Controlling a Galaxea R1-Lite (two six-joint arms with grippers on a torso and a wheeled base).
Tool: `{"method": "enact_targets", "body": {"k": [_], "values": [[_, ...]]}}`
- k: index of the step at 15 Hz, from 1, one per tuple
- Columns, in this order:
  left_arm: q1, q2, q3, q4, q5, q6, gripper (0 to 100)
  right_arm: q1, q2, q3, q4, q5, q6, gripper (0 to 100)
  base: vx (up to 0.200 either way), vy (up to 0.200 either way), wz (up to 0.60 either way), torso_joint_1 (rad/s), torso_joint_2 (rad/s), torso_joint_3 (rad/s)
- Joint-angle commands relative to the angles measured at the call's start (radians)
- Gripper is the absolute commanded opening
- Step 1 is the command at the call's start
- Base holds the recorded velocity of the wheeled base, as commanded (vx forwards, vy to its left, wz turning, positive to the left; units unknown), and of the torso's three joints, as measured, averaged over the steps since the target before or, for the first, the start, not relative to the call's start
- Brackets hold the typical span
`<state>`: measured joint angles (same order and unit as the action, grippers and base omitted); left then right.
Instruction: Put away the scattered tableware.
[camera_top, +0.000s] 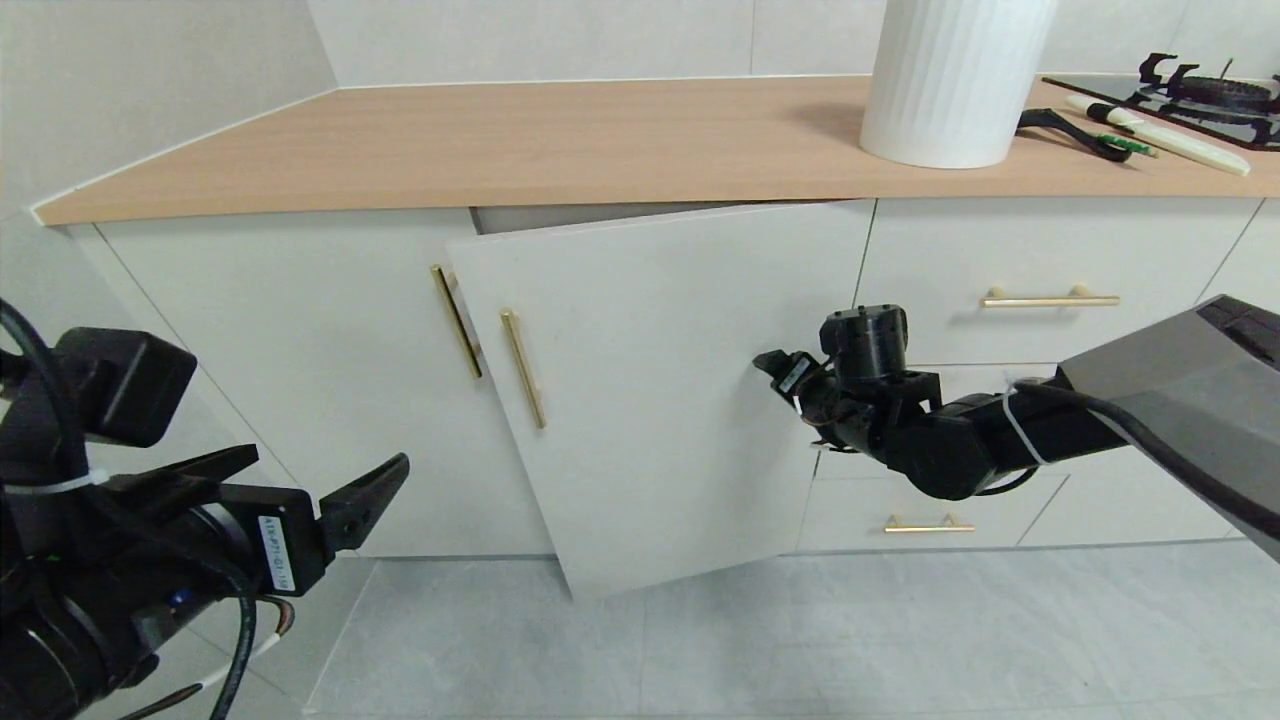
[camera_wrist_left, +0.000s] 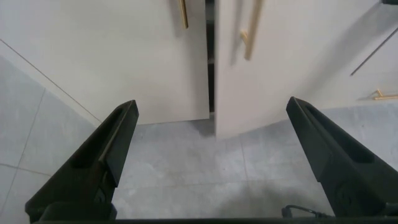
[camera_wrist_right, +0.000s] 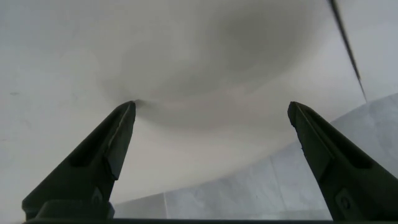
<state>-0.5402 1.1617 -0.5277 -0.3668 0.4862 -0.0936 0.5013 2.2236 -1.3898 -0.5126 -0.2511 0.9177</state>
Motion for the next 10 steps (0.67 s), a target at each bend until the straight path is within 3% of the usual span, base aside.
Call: {"method": "enact_targets", "body": {"k": [1,5,10], "values": [[0.000,0.004,0.000,0.000,0.000,0.000,100,-0.006,0.028,-0.025,0.000,-0.011,0.003,100,0.000,0.000,0.00,0.000,0.00,0.000],[0.000,0.018,0.000,0.000,0.000,0.000,100,-0.020,0.074,-0.127,0.055,-0.025,0.003,100,0.000,0.000,0.00,0.000,0.00,0.000],[0.000,0.024,0.002,0.000,0.000,-0.001,100,-0.041,0.088,-0.146,0.063,-0.030,0.001,100,0.000,0.000,0.00,0.000,0.00,0.000]]}}
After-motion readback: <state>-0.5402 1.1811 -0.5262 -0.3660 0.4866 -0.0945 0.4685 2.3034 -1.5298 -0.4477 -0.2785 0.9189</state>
